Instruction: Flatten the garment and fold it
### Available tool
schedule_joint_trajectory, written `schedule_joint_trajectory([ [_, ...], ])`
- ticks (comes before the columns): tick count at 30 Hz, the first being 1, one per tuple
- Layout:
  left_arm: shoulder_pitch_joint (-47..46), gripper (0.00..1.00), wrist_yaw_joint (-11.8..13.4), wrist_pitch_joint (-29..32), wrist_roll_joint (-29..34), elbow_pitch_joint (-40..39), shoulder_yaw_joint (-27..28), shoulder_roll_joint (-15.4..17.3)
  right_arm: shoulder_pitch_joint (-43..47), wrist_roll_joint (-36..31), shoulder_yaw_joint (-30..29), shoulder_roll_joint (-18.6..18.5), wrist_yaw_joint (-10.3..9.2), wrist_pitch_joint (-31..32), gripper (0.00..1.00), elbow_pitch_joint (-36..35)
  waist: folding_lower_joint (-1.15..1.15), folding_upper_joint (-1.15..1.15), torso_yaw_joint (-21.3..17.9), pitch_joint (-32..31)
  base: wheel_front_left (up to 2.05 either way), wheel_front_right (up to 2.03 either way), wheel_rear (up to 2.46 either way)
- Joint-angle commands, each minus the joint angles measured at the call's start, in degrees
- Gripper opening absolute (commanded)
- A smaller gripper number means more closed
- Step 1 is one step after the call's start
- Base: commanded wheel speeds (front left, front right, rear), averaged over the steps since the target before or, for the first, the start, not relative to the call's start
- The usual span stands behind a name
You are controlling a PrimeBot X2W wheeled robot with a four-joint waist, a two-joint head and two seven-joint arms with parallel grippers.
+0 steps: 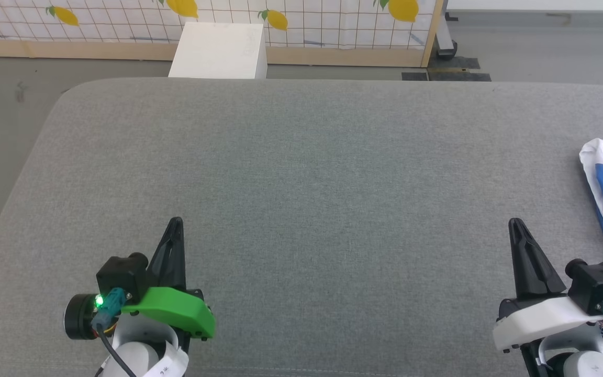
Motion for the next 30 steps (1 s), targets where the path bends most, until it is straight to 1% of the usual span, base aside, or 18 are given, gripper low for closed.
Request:
schedule_joint_trajectory([
  [1, 0.99, 0.0, 0.39, 0.28, 0.74, -0.38, 0.21, -0.13, -0.04, -0.69, 0.26, 0.08, -0.05, 0.33, 0.0, -0.35, 0.0, 0.0, -0.02, -0.06, 0.0, 0.0, 0.0],
  [30, 2.73, 0.0, 1.28, 3.64, 4.34, -2.68, 1.29, -0.19, -0.06, -2.78, 1.84, 0.12, -0.07, 3.33, 0.0, -0.71, 0.0, 0.0, -0.36, -1.16, 0.0, 0.0, 0.0],
])
